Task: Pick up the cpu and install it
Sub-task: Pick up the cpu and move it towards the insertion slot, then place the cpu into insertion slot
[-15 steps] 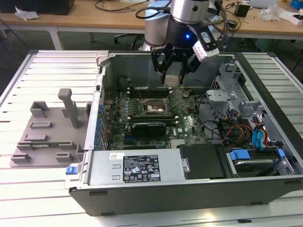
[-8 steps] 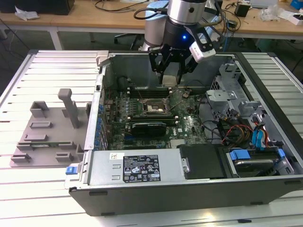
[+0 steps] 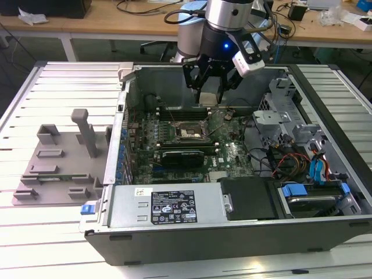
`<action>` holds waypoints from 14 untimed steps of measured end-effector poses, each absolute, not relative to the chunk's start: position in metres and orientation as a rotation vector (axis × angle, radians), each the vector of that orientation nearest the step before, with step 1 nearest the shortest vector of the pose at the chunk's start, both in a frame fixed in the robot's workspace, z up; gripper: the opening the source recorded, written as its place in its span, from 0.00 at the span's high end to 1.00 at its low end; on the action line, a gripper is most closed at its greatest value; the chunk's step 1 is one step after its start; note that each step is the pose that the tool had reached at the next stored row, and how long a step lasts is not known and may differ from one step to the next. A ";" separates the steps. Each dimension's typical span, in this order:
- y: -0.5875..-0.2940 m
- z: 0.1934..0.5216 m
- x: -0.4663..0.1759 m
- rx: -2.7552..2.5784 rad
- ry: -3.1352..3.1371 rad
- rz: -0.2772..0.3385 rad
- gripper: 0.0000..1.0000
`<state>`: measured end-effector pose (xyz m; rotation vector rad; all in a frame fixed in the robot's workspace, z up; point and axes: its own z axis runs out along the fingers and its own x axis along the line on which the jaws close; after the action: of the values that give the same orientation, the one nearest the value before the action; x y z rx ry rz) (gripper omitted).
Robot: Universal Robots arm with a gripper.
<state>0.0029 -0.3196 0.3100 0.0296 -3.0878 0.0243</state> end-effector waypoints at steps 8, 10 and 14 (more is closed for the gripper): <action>-0.320 0.309 0.003 -0.098 -3.086 0.021 0.45; -0.320 0.309 0.003 -0.155 -3.083 0.020 0.45; -0.320 0.309 0.003 -0.263 -3.076 0.020 0.45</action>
<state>0.0029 -0.3196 0.3088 -0.2634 -3.0755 0.0203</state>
